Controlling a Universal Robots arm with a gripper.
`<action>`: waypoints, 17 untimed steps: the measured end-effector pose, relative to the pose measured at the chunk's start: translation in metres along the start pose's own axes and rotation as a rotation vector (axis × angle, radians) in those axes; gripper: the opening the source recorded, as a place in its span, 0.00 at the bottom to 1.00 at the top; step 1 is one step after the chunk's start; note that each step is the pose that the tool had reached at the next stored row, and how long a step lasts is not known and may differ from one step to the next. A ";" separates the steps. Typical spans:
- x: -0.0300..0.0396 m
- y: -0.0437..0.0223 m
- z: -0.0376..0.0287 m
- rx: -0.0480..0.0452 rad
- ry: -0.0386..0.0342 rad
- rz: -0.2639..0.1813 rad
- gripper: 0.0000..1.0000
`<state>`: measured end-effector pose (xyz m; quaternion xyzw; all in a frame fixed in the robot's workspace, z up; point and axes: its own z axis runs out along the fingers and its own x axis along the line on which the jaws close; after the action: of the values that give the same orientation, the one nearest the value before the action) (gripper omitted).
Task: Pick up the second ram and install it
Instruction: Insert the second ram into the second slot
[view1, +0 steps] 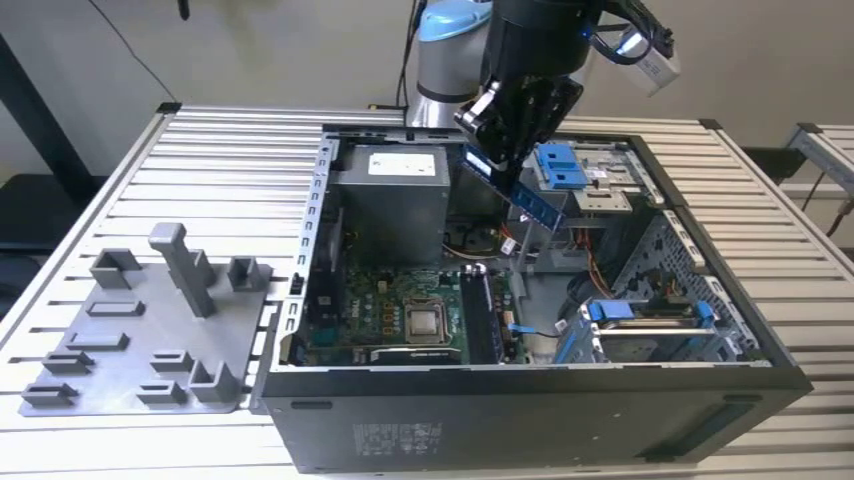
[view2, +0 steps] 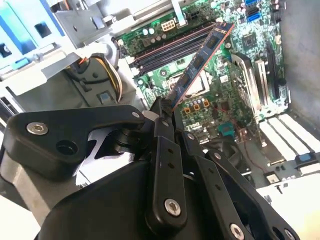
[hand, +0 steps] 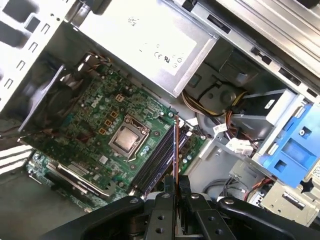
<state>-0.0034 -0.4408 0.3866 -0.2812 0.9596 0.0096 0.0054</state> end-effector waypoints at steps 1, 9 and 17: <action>0.0000 0.0000 0.0000 0.0002 -0.0003 0.016 0.14; 0.0000 0.0000 0.0003 0.0022 -0.0023 0.146 0.14; 0.0000 0.0000 0.0005 0.0045 -0.0042 0.281 0.14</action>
<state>-0.0034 -0.4408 0.3861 -0.1442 0.9895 0.0087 0.0066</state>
